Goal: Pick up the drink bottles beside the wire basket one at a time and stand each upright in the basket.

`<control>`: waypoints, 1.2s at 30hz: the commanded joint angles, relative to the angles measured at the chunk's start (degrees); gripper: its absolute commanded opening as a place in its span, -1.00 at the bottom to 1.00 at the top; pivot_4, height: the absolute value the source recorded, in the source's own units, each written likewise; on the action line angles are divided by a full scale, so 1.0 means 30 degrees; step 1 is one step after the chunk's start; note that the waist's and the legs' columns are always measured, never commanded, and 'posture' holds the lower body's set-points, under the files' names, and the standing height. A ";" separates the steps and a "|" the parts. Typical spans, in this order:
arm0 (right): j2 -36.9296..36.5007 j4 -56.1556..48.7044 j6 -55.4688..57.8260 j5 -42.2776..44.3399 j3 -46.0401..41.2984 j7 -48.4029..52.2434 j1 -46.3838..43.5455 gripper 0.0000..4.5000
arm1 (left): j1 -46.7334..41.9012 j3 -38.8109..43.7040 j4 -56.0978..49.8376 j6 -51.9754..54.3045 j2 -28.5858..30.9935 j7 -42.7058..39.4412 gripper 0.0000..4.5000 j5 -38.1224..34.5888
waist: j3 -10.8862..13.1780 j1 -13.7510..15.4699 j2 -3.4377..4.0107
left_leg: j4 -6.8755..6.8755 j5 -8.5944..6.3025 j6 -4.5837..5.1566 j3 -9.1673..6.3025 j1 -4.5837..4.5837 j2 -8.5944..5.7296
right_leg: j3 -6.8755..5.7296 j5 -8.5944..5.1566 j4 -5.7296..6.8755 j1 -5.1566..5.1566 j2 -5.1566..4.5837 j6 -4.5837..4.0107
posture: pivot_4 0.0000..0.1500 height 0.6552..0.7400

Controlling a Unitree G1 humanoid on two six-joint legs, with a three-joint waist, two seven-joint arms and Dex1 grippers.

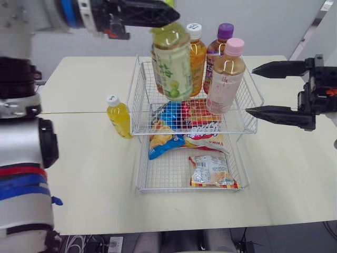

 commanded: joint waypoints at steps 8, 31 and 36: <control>-0.0853 -0.0870 0.0310 0.0788 -0.1785 -0.0917 0.0704 1.00 | 0.1201 -0.0368 -0.1076 -0.2821 -0.2706 0.0059 -0.38 0.2729 | 0.0001 0.0108 0.0001 | 0.0009 0.0000 0.0001 -0.0003 -0.0005 -0.0009 | -0.0001 0.0002 0.0000 0.0005 -0.0012 0.0002 | 1.00 1.00; -0.1376 -0.1034 0.0004 0.1617 -0.2755 -0.1878 0.1343 1.00 | 0.0322 -0.0058 0.0302 -0.3430 -0.3746 -0.1853 0.99 0.4625 | 0.0000 0.0092 0.0003 | 0.0016 0.0000 0.0002 -0.0005 0.0008 -0.0011 | -0.0009 0.0003 0.0005 0.0025 -0.0007 0.0005 | 1.00 1.00; -0.1401 -0.0964 -0.0132 0.1519 -0.2738 -0.1833 0.1386 1.00 | -0.0303 0.0603 0.0027 -0.2802 -0.3298 -0.2082 0.99 0.4127 | 0.0000 0.0071 0.0003 | 0.0014 0.0000 0.0002 -0.0008 0.0011 -0.0008 | -0.0011 0.0003 0.0007 0.0025 -0.0002 0.0005 | 1.00 1.00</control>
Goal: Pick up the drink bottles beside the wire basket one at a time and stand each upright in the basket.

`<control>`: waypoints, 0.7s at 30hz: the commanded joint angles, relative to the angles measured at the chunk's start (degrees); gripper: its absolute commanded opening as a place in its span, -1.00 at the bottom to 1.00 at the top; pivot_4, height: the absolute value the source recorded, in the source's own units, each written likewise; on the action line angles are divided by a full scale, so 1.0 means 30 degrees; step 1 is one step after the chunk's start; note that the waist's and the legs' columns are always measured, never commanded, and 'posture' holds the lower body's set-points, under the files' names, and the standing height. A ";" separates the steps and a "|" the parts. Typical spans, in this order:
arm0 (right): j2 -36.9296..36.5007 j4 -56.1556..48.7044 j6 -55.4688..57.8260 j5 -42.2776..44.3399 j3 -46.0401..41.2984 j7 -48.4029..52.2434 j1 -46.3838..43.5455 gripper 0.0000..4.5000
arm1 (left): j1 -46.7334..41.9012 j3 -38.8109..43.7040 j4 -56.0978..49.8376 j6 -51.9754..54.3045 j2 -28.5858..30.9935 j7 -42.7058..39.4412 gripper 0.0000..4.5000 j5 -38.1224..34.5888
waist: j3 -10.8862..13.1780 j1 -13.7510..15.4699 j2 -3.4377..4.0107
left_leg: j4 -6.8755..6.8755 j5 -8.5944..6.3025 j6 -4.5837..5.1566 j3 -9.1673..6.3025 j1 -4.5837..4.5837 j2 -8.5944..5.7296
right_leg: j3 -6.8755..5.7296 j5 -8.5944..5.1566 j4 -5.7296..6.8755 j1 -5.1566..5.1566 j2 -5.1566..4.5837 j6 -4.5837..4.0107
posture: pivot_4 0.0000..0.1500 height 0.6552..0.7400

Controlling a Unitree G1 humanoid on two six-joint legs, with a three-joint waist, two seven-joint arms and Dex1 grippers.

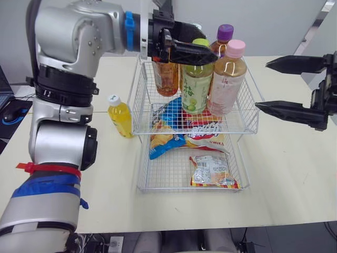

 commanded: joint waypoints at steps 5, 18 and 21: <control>-0.0357 -0.0067 -0.0519 -0.0091 -0.0628 -0.0092 -0.0126 1.00 | -0.1415 0.1702 -0.0862 0.0756 0.1031 -0.0525 0.99 -0.0771 | 0.0000 0.0005 0.0000 | 0.0001 0.0000 0.0000 0.0001 -0.0001 0.0000 | 0.0000 0.0000 -0.0003 0.0000 -0.0001 0.0001 | 1.00 1.00; -0.0328 0.0026 -0.1246 -0.0267 -0.0735 0.0187 0.0067 1.00 | -0.0876 0.4560 -0.2500 0.1721 0.5291 -0.0072 0.99 -0.1720 | -0.0003 -0.0028 0.0014 | -0.0002 0.0000 -0.0001 -0.0001 0.0010 0.0008 | 0.0000 0.0000 0.0001 0.0000 0.0003 0.0000 | 1.00 1.00; -0.0232 0.0109 -0.1538 -0.0485 -0.0223 0.0353 0.0046 1.00 | 0.1427 0.5588 -0.3880 0.1346 0.6588 0.1207 0.99 -0.1371 | -0.0013 -0.0037 0.0031 | -0.0002 0.0000 -0.0001 0.0010 0.0028 0.0005 | 0.0017 0.0000 0.0009 0.0006 -0.0004 0.0001 | 1.00 1.00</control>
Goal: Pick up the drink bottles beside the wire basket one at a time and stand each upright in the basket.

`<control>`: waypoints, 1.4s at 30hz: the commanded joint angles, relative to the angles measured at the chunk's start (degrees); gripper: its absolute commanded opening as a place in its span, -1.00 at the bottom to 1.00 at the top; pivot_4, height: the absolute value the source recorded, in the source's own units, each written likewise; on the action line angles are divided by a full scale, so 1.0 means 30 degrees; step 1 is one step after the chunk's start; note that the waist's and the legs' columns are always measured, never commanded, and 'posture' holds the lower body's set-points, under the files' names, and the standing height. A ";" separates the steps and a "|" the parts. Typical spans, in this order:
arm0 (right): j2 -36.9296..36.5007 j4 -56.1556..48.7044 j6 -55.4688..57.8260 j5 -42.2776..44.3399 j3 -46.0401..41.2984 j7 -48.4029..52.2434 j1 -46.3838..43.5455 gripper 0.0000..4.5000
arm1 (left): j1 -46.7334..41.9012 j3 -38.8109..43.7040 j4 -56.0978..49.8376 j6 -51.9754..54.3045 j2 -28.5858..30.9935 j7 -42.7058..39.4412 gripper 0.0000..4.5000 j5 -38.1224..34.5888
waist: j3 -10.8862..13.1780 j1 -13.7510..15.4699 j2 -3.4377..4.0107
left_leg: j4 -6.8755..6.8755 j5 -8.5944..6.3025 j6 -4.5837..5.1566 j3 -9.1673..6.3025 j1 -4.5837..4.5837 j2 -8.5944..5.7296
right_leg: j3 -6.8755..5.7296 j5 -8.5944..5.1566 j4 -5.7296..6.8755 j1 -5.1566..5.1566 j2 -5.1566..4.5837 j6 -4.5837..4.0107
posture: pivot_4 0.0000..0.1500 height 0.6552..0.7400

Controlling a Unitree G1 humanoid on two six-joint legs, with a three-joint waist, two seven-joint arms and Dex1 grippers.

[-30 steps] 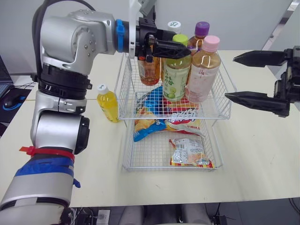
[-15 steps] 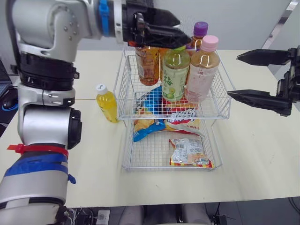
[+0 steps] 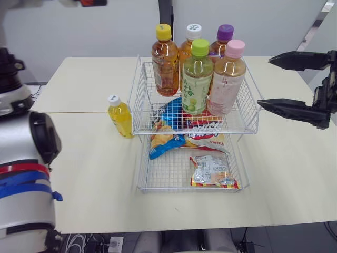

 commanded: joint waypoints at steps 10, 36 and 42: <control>0.0861 -0.0269 -0.0609 0.0408 0.2220 0.0836 -0.1268 1.00 | 0.9978 0.6132 -0.4508 -0.2149 0.3703 0.4887 0.99 0.1143 | -0.0005 -0.0043 0.0009 | 0.0003 -0.0001 0.0000 0.0004 0.0001 0.0008 | 0.0009 0.0001 0.0002 -0.0006 -0.0021 -0.0001 | 1.00 1.00; 0.4202 -0.1712 0.0048 -0.0366 0.6744 0.0957 -0.3716 1.00 | 2.4302 1.0969 -0.8551 -0.6052 -0.0694 0.6882 0.99 0.0198 | -0.0015 0.0168 -0.0007 | -0.0005 -0.0004 0.0002 -0.0047 0.0000 -0.0009 | -0.0011 0.0007 -0.0022 0.0018 -0.0167 -0.0007 | 1.00 1.00; 0.4388 -0.1837 0.0319 -0.0368 0.6758 0.0808 -0.3815 1.00 | 2.1906 0.7943 -0.8167 -0.6885 -0.2704 0.9388 0.99 0.0886 | -0.0017 0.0132 -0.0010 | -0.0003 -0.0004 0.0002 -0.0042 -0.0002 -0.0012 | -0.0009 0.0009 -0.0015 0.0014 -0.0158 -0.0008 | 1.00 1.00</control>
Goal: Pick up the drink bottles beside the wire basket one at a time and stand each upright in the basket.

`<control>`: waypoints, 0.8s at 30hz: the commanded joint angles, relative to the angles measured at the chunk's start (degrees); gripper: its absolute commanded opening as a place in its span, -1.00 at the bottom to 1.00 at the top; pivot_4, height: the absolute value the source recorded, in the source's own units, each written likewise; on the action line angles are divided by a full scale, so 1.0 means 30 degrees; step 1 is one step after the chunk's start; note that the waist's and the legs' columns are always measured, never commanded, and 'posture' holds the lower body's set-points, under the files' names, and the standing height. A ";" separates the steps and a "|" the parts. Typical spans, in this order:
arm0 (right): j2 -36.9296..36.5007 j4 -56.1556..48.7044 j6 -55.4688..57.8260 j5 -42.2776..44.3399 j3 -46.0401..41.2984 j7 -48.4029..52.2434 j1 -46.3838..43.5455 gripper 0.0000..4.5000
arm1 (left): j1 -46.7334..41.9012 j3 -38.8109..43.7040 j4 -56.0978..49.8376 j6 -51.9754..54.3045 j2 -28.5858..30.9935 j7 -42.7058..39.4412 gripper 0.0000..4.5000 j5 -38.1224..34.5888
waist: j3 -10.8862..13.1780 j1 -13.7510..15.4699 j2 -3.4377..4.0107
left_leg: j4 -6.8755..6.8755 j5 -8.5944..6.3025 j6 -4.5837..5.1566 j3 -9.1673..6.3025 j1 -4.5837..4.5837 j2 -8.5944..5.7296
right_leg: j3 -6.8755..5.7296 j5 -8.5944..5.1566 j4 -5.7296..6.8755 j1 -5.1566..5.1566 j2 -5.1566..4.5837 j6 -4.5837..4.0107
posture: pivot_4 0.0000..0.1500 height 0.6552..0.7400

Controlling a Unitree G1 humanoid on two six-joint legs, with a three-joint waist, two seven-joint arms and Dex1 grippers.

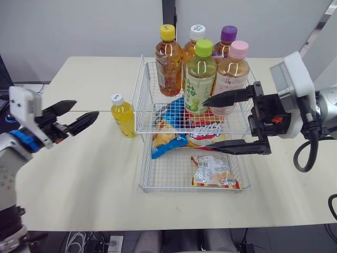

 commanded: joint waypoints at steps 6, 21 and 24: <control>0.0055 -0.0245 0.0155 0.0007 -0.0341 -0.0292 -0.0589 1.00 | -0.3042 -0.3177 0.1268 -0.1469 -0.1368 0.2684 0.99 0.1475 | -0.0002 -0.0007 -0.0002 | 0.0000 0.0000 0.0000 0.0011 0.0004 -0.0003 | -0.0009 0.0001 0.0002 -0.0002 0.0006 0.0002 | 1.00 1.00; -0.0178 0.0085 -0.0093 -0.0107 -0.1119 -0.0257 -0.0474 1.00 | -0.4803 -0.5103 0.3099 -0.2290 -0.2358 0.3715 0.72 0.2413 | -0.0002 -0.0040 -0.0002 | 0.0001 0.0000 0.0001 0.0023 0.0001 -0.0004 | -0.0042 0.0001 -0.0001 -0.0006 0.0013 0.0002 | 1.00 1.00; -0.0350 0.0104 -0.0080 -0.0120 -0.1285 -0.0210 -0.0536 1.00 | -0.4808 -0.5052 0.3106 -0.2240 -0.2427 0.3638 0.30 0.2232 | -0.0002 -0.0028 -0.0003 | 0.0001 0.0001 0.0001 0.0019 0.0000 -0.0004 | -0.0046 0.0001 -0.0001 -0.0006 0.0013 0.0002 | 1.00 1.00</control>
